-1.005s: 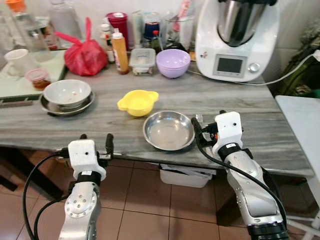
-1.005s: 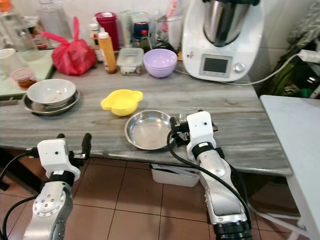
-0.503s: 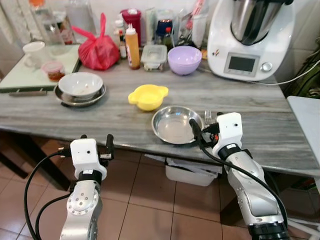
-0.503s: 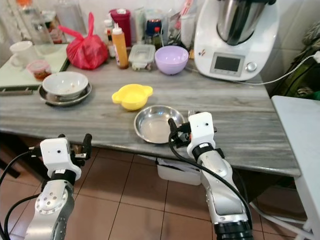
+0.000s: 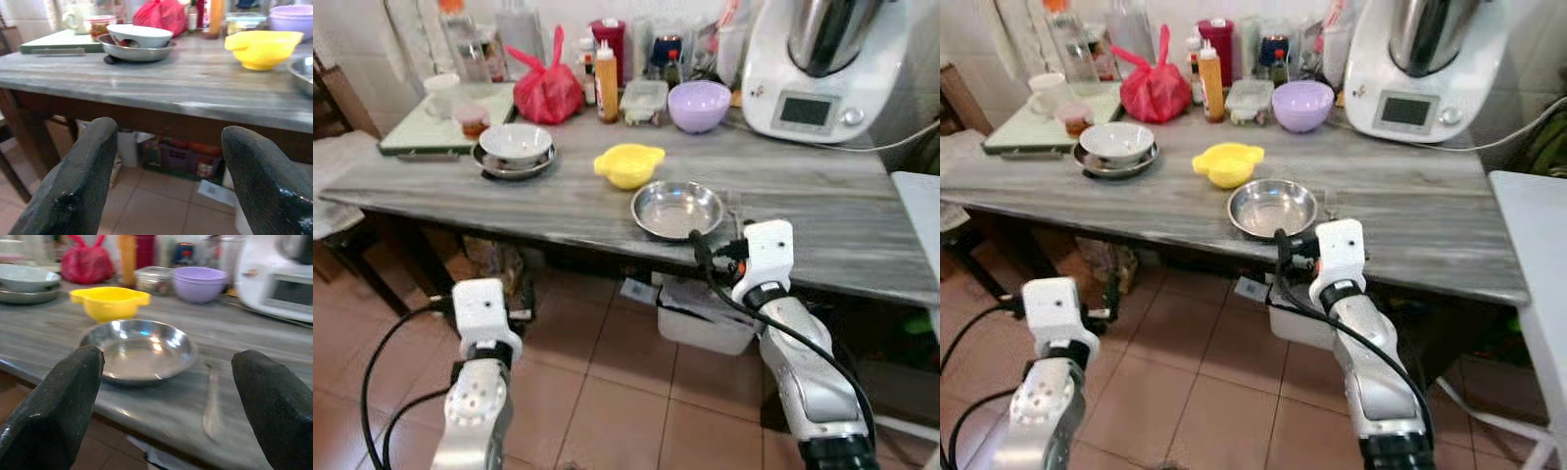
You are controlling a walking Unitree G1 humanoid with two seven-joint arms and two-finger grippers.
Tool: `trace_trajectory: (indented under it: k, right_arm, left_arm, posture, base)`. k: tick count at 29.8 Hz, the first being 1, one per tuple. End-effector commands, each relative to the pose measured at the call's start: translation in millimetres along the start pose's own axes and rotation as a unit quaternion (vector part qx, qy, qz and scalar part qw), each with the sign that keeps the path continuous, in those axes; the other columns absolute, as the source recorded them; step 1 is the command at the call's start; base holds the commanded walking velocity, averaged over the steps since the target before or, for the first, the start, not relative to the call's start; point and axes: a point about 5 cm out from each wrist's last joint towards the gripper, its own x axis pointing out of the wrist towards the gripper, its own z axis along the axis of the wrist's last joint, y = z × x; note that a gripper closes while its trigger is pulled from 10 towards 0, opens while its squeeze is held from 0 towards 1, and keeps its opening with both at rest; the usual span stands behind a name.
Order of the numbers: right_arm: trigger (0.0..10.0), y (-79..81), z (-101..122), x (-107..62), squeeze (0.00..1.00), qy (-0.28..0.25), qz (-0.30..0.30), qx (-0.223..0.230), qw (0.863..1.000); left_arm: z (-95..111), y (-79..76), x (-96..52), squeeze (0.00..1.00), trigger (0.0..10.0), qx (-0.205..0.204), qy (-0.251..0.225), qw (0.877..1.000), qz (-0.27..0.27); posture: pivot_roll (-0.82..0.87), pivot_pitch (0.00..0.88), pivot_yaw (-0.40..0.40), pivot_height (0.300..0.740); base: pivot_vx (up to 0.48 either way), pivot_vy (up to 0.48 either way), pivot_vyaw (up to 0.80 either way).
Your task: Setting the table
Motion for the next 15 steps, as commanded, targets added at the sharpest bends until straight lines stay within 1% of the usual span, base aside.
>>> trace_trajectory:
  k: [1,4,6,15]
  right_arm:
    - [10.0,2.4,1.3,2.0,0.0,0.0,0.003,-0.002,1.0]
    - [10.0,4.0,-0.7,1.9,0.0,0.012,0.013,0.002,1.0]
    - [10.0,5.4,-1.3,1.8,0.0,0.011,0.021,0.003,1.0]
    - [10.0,3.0,-0.7,2.9,0.0,0.008,0.017,0.007,1.0]
  left_arm:
    - [-3.2,6.7,-2.3,0.0,10.0,0.011,0.01,1.0,0.008]
    - [-3.2,6.7,-2.3,0.0,10.0,0.011,0.011,1.0,0.007]
    - [-3.2,6.7,-2.4,0.0,10.0,0.011,0.011,1.0,0.006]
    - [-2.4,6.7,-1.9,0.0,10.0,0.014,0.012,1.0,0.001]
  posture:
    - [-0.1,0.031,0.042,0.74]
    - [-0.1,0.031,0.042,0.74]
    - [-0.1,0.031,0.042,0.74]
    - [-0.1,0.028,0.043,0.74]
  base:
    - [-0.277,0.0,0.0]
    - [-0.276,0.0,0.0]
    - [-0.277,0.0,0.0]
    - [-0.282,0.0,0.0]
